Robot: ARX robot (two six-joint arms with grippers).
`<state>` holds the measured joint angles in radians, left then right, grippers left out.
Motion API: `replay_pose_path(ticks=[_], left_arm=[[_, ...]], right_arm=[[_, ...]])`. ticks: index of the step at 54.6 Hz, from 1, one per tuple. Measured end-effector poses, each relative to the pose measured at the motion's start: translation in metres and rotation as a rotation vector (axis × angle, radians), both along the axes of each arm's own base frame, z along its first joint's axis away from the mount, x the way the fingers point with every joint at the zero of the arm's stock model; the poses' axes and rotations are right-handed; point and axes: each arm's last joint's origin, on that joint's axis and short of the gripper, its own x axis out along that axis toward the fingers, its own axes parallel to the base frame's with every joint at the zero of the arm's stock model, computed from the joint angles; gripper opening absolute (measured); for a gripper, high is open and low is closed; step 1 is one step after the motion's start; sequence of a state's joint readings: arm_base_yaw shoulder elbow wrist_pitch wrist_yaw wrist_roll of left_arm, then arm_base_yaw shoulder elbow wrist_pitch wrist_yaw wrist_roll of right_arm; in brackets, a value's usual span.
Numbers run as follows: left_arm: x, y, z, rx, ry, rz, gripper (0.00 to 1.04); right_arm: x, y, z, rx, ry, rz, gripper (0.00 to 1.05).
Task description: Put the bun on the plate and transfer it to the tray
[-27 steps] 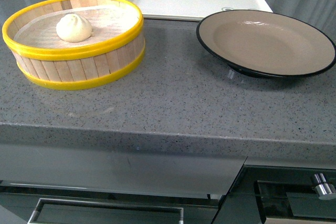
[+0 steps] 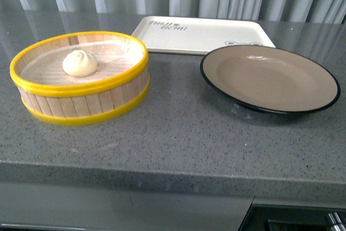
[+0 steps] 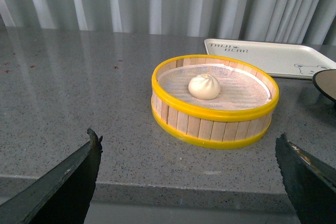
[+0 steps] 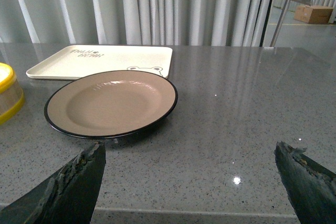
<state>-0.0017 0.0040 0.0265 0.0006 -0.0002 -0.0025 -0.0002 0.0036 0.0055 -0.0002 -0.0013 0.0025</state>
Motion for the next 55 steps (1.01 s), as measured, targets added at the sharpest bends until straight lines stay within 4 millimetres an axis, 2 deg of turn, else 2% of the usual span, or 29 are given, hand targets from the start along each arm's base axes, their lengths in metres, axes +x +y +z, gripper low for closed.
replay_pose_path(ticks=[28, 33, 39, 48, 52, 55], left_arm=[[0.0, 0.0, 0.0, 0.0, 0.0, 0.0, 0.98], [0.004, 0.0, -0.002, -0.111, 0.132, 0.0, 0.98], [0.02, 0.0, 0.014, -0.242, 0.159, -0.034, 0.98], [0.056, -0.009, 0.056, -0.219, 0.036, -0.167, 0.98], [0.084, -0.018, 0.073, -0.19, 0.007, -0.247, 0.98], [0.107, -0.027, 0.077, -0.149, 0.042, -0.291, 0.98]], right_arm=[[0.0, 0.0, 0.0, 0.0, 0.0, 0.0, 0.96], [0.0, 0.0, 0.0, 0.0, 0.0, 0.0, 0.96], [0.0, 0.0, 0.0, 0.0, 0.0, 0.0, 0.96], [0.0, 0.0, 0.0, 0.0, 0.0, 0.0, 0.96], [0.0, 0.0, 0.0, 0.0, 0.0, 0.0, 0.96], [0.0, 0.0, 0.0, 0.0, 0.0, 0.0, 0.96]])
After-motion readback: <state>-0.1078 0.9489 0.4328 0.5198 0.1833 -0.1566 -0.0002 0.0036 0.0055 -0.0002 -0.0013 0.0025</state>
